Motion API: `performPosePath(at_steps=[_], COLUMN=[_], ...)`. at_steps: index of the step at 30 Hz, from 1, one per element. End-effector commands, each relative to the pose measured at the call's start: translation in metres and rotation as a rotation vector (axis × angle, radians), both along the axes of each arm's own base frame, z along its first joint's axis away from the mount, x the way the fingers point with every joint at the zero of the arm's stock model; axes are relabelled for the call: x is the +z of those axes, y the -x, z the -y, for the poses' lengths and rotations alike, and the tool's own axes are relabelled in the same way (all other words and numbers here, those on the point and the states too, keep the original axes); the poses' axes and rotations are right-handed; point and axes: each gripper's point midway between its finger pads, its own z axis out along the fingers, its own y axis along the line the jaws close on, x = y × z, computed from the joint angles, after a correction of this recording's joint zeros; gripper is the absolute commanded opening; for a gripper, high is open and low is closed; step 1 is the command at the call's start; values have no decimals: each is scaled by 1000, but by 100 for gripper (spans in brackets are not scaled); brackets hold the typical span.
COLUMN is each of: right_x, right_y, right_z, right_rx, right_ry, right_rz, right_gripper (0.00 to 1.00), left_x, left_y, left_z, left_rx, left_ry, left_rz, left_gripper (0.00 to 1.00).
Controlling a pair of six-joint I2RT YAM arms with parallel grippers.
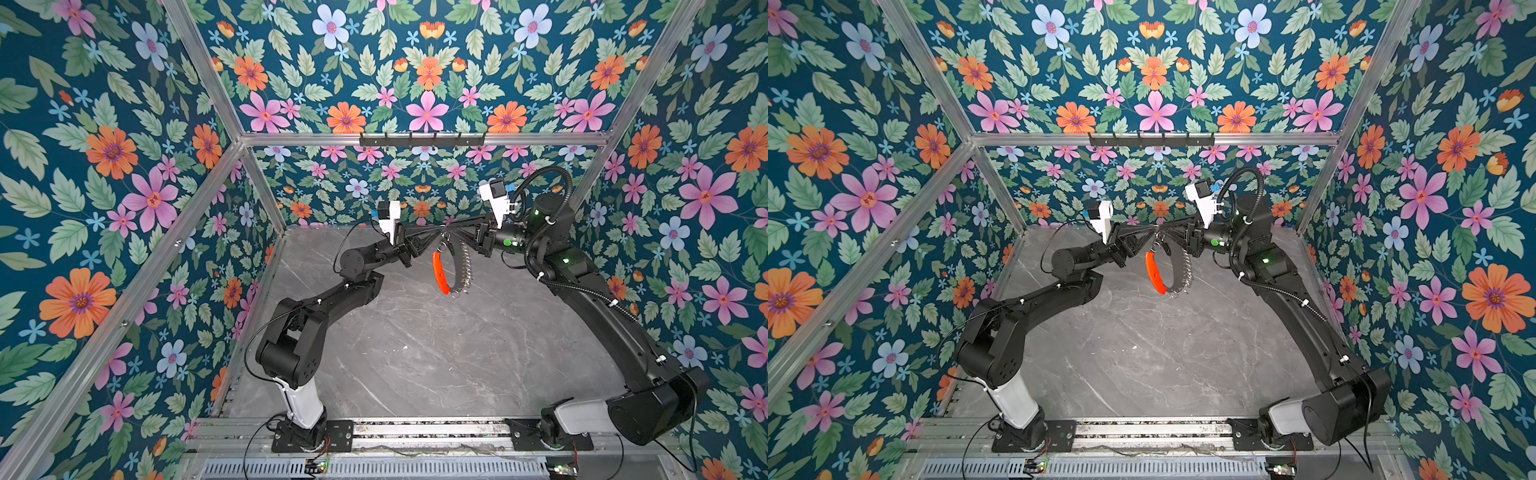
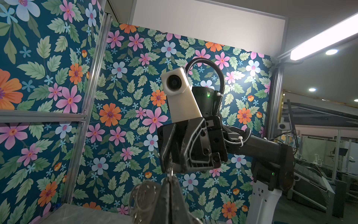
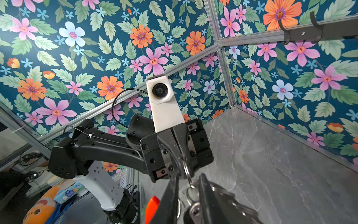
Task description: Put the keys on the keyring
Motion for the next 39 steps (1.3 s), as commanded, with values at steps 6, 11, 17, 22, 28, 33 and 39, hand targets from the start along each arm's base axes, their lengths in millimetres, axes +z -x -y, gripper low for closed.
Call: performPosePath(at_steps=[6,11,17,22,28,33,39], right_x=[-1,2,3,0,0,-1,-8], right_y=[3,2,2,1,1,0,-3], right_z=[-4,-5,-6,-7,-8,-9,-6], right_rx=[31,32,34,35,39,36,5], right_ry=[-17,-22,-23,-21,-22,-20,32], right_rz=[2,11,11,6,3,3,8], right_gripper=[23,22,13,16,13,0,0], left_x=[9,10,9,10,10,8,-7], left_y=[6,6,5,5,4,3,-1], left_z=[-3,-3,-2,-1,-1,-1,-1], left_rx=[-11,-13,-13,-16,-17,-14,16], left_ry=[30,31,34,36,38,36,-39], left_rz=[38,39,30,29,25,23,40], left_gripper=[0,0,0,0,0,0,17])
